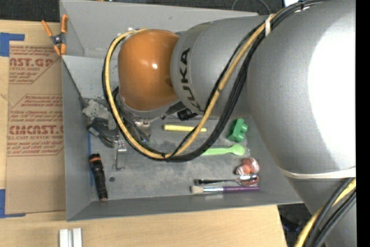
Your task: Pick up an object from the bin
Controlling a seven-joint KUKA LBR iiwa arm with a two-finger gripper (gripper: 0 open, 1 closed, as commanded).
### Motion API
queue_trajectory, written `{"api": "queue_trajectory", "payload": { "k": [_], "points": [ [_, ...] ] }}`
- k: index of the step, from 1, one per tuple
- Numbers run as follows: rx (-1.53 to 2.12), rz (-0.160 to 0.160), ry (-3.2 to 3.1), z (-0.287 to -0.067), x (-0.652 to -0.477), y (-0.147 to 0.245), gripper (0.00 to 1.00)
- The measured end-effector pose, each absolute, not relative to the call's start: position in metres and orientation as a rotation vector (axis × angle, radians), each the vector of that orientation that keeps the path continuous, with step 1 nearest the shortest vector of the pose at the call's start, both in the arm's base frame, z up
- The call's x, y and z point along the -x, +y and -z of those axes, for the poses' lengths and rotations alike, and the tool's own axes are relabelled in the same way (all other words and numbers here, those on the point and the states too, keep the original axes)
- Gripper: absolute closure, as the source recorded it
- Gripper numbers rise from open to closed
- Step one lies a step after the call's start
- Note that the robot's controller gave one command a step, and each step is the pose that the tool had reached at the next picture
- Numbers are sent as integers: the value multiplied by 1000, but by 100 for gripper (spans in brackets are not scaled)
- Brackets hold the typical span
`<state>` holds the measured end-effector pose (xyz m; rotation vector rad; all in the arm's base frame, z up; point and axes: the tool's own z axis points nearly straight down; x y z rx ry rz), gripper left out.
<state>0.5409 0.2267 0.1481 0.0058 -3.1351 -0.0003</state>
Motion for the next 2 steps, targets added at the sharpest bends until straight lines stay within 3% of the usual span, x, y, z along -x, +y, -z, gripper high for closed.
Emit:
{"api": "queue_trajectory", "payload": {
  "k": [1,2],
  "points": [
    [-1,3,-3142,-153,-543,226,0],
    [212,10,-3144,-105,-567,239,0]
  ]
}}
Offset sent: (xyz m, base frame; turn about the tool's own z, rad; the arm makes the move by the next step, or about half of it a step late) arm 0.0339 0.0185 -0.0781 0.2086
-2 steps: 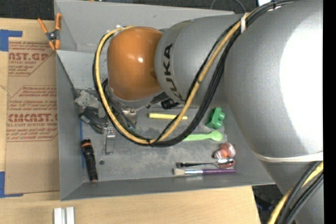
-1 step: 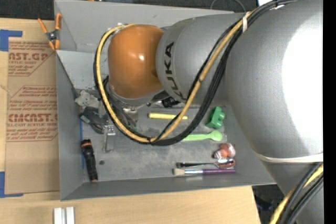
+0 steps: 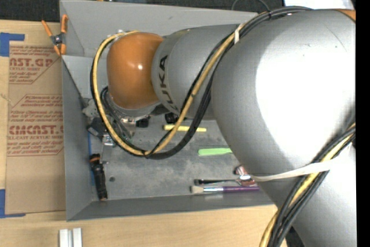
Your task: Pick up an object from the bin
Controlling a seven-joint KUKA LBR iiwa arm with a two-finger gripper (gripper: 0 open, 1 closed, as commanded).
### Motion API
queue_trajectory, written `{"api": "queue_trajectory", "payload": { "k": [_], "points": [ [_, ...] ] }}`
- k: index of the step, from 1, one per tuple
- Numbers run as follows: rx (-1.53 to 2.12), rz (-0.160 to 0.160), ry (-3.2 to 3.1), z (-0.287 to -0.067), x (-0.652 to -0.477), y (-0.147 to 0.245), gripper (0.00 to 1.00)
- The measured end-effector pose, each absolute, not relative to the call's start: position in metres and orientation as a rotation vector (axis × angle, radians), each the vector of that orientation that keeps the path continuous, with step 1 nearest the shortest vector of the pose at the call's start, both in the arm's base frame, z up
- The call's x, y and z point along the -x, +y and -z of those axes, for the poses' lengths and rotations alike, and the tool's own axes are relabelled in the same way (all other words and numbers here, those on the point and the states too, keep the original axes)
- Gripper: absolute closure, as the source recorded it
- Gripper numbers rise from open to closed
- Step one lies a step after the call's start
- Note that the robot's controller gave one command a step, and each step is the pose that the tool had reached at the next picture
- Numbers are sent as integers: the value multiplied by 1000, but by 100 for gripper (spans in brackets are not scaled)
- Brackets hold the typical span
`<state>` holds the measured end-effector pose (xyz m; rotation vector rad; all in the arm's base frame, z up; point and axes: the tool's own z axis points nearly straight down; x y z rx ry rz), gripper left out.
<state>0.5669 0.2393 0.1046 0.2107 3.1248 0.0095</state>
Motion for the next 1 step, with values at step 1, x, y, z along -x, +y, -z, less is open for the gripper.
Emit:
{"api": "queue_trajectory", "payload": {
  "k": [1],
  "points": [
    [-189,-2,3118,-80,-578,239,0]
  ]
}}
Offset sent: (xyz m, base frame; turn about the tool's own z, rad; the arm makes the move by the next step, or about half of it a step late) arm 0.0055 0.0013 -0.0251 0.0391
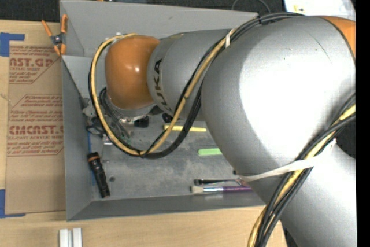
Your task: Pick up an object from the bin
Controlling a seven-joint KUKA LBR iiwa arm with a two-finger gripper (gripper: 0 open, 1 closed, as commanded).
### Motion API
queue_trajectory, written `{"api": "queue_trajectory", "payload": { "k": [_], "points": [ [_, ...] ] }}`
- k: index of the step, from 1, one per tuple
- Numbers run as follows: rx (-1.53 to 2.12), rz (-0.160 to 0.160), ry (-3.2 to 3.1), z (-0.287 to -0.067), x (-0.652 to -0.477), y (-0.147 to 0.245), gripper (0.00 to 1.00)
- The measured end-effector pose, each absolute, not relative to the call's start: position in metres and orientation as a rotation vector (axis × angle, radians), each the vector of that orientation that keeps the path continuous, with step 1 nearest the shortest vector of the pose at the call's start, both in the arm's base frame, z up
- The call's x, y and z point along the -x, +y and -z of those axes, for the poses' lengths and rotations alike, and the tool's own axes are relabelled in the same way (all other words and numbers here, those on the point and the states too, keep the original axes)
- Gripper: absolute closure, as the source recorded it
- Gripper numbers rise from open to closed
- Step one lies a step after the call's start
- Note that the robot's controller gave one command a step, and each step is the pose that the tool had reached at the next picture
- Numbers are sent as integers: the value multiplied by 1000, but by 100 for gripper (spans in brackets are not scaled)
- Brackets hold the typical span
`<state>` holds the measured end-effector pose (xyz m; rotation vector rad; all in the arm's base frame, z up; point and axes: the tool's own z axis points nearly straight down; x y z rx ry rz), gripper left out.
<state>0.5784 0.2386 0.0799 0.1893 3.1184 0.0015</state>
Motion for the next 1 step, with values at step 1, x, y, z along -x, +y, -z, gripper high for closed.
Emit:
{"api": "queue_trajectory", "payload": {
  "k": [1],
  "points": [
    [-272,-3,3114,-84,-576,239,0]
  ]
}}
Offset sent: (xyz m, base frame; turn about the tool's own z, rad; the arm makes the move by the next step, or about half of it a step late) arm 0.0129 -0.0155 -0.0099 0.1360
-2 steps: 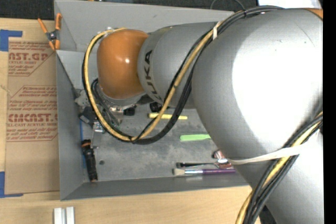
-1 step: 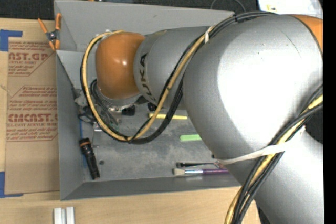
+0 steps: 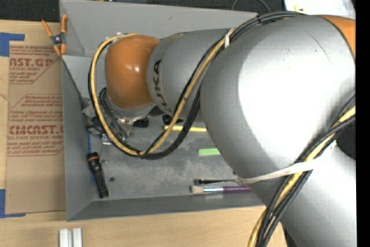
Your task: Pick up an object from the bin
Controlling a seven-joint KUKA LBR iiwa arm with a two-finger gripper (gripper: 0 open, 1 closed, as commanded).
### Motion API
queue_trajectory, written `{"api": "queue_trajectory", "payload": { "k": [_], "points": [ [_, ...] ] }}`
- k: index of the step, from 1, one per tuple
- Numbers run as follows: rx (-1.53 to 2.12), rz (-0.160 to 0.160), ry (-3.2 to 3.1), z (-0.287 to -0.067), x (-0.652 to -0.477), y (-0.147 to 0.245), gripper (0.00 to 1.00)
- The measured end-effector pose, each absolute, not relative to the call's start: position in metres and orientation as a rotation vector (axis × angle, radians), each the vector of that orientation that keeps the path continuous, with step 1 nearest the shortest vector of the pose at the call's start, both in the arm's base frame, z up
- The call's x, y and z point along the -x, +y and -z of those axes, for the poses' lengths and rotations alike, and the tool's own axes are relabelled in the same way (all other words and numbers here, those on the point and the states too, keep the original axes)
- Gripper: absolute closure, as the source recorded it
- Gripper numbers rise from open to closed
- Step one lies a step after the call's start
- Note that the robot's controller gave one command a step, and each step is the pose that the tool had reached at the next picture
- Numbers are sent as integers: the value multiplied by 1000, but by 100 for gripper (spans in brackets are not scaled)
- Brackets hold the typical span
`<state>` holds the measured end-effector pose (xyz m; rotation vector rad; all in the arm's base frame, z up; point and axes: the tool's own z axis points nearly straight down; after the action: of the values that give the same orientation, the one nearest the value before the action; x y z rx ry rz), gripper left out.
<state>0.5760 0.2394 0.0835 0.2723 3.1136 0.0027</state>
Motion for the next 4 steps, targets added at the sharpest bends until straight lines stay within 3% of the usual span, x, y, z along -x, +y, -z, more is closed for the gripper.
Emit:
{"api": "queue_trajectory", "payload": {
  "k": [1,2,3,4],
  "points": [
    [-382,-15,3089,-75,-593,227,0],
    [-746,-4,3032,-72,-585,227,100],
    [-746,-4,3032,-72,-585,227,100],
    [-748,-1,3039,-97,-583,227,100]
  ]
}}
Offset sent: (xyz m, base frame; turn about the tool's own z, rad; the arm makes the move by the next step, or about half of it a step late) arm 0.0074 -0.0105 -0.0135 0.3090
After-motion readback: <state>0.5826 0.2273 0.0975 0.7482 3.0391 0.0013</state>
